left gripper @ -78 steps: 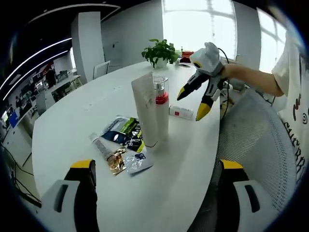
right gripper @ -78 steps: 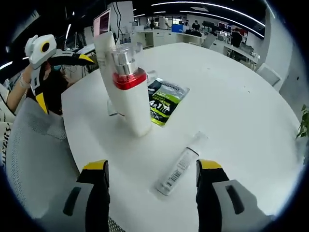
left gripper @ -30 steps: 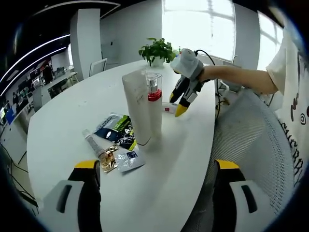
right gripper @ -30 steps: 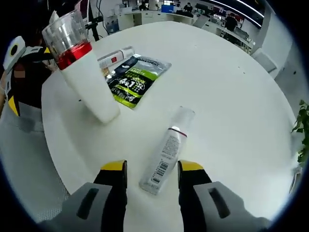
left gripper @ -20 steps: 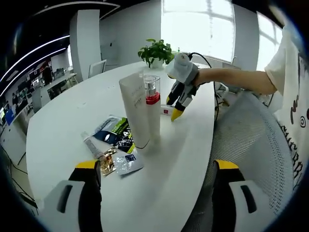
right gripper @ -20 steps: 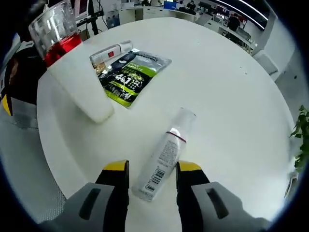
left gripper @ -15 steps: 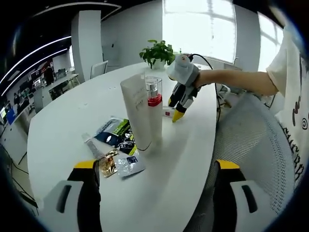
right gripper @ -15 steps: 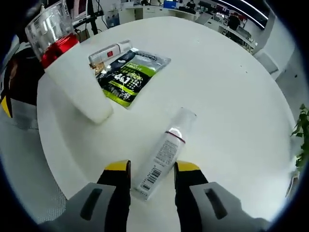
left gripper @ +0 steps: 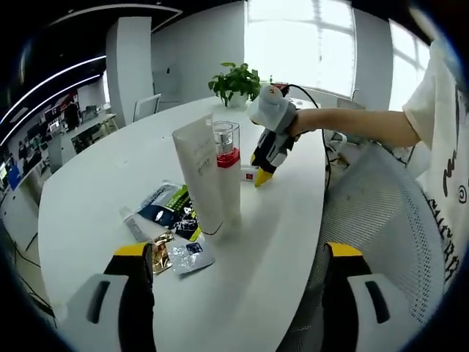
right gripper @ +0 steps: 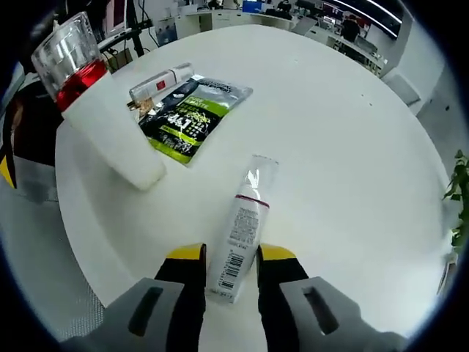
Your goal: Arrange the skincare products in the storage area until every visible bottle or jar stands upright without overlapping.
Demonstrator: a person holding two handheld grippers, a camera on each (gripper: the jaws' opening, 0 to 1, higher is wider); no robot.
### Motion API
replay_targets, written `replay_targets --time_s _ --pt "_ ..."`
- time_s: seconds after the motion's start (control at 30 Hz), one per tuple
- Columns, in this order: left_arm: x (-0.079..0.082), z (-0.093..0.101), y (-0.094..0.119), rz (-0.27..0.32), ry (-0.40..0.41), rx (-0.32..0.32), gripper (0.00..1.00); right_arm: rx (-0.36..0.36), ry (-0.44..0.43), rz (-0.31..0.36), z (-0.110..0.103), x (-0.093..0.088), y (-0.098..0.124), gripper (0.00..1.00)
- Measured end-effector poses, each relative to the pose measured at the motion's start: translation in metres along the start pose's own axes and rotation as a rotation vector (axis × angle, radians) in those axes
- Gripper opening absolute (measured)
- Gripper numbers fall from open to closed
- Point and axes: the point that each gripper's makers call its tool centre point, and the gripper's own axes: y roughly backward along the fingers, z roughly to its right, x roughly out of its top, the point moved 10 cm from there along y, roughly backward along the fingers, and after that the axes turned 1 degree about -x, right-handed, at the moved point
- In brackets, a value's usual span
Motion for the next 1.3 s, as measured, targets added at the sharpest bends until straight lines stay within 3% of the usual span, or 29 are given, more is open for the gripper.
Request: replay_targets --time_s 0.47,0.6,0.93,1.1,1.23,1.3 --pt "0.001 0.008 -0.003 0.013 0.004 -0.023 0.85 0.035 -0.005 0.022 -0.002 -0.005 0.001 0.2" --pt "0.001 0.012 -0.003 0.015 0.002 -0.027 0.83 0.101 -0.066 0.058 -0.009 -0.013 0.004 0.2" --pt "0.002 0.014 -0.008 0.012 -0.001 -0.035 0.77 0.152 -0.088 0.125 -0.023 -0.032 0.025 0.2" --pt "0.006 0.015 -0.009 0.06 0.008 -0.042 0.68 0.193 -0.13 0.171 -0.031 -0.04 0.038 0.2" --pt "0.007 0.019 -0.008 0.092 0.017 -0.063 0.42 0.207 -0.117 0.195 -0.047 -0.043 0.051 0.2" --pt "0.008 0.019 -0.009 0.113 0.037 -0.064 0.4 0.22 -0.117 0.209 -0.05 -0.043 0.055 0.2"
